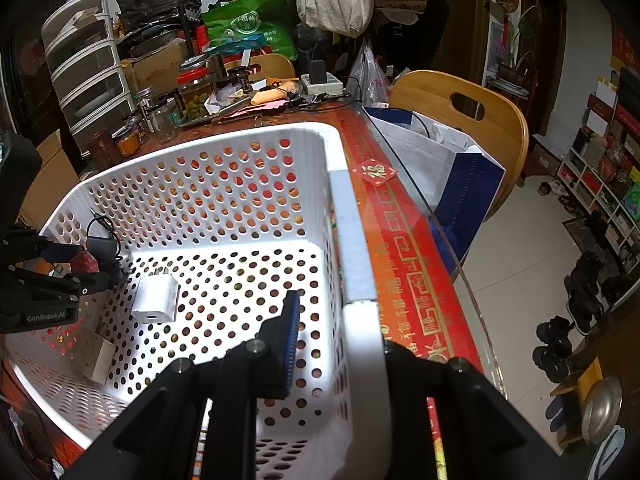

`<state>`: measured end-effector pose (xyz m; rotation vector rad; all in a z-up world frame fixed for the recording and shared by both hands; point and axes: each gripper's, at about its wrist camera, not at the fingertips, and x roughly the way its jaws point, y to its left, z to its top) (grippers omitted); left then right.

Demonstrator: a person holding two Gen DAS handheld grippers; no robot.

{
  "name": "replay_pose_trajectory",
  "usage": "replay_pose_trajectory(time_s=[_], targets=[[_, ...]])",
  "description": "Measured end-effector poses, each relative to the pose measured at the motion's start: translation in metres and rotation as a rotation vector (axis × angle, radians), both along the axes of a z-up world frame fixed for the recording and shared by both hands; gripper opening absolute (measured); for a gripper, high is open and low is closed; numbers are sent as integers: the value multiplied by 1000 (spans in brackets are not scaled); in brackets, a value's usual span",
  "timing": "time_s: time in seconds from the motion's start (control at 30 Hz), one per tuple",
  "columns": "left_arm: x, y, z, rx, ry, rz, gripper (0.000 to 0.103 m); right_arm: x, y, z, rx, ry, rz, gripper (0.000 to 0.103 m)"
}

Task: Organize rigid objects
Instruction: 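Carry the pink charger into the basket and lower it, then grasp the large white square charger with the left tool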

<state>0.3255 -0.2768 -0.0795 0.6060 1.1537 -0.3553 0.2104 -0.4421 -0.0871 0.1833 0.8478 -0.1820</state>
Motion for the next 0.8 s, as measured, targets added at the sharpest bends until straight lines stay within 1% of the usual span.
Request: replay_pose_trajectory(time_s=[0.1, 0.2, 0.23, 0.27, 0.3, 0.33, 0.4, 0.43, 0.47, 0.5, 0.53, 0.57, 0.6, 0.63, 0.67, 0.7, 0.73, 0.8], targets=[[-1, -3, -3, -10, 24, -9, 43, 0, 0, 0, -1, 1, 0, 20], [-6, -5, 2, -22, -2, -21, 45, 1, 0, 0, -1, 2, -2, 20], [-7, -5, 6, -30, -16, -29, 53, 1, 0, -1, 0, 4, -2, 20], [-10, -5, 11, -42, -35, -37, 65, 1, 0, -1, 0, 5, -2, 20], [-15, 0, 19, -74, -66, -53, 70, 1, 1, -1, 0, 6, -2, 20], [-19, 5, 28, -116, -77, -66, 73, 0, 1, -2, 0, 7, -1, 20], [-28, 36, 54, -263, -72, -53, 73, 0, 1, -2, -2, 14, -1, 19], [-33, 60, 71, -333, -88, -32, 73, 1, 1, -2, -7, 18, -1, 19], [-38, 84, 85, -383, -121, -11, 76, 0, 1, -3, -11, 21, 1, 19], [-45, 111, 99, -414, -174, 18, 80, 1, 0, -2, -11, 22, 2, 19], [-51, 140, 108, -425, -235, 56, 93, 1, 1, -2, -13, 24, 3, 19], [-57, 165, 112, -421, -291, 96, 103, 1, 1, -2, -14, 24, 3, 19], [-62, 192, 111, -400, -343, 145, 103, 1, 1, -2, -15, 24, 3, 19], [-62, 212, 106, -373, -363, 192, 103, 1, 1, -2, -15, 22, 2, 19], [-60, 238, 92, -348, -359, 264, 103, 0, 1, -2, -13, 19, 1, 19], [-57, 256, 79, -348, -339, 317, 103, 0, 0, -2, -11, 17, 0, 19], [-53, 282, 56, -370, -286, 388, 103, -1, 0, -2, -10, 14, -2, 19], [-50, 306, 24, -393, -215, 448, 103, 0, 0, -1, -12, 14, -2, 19]])
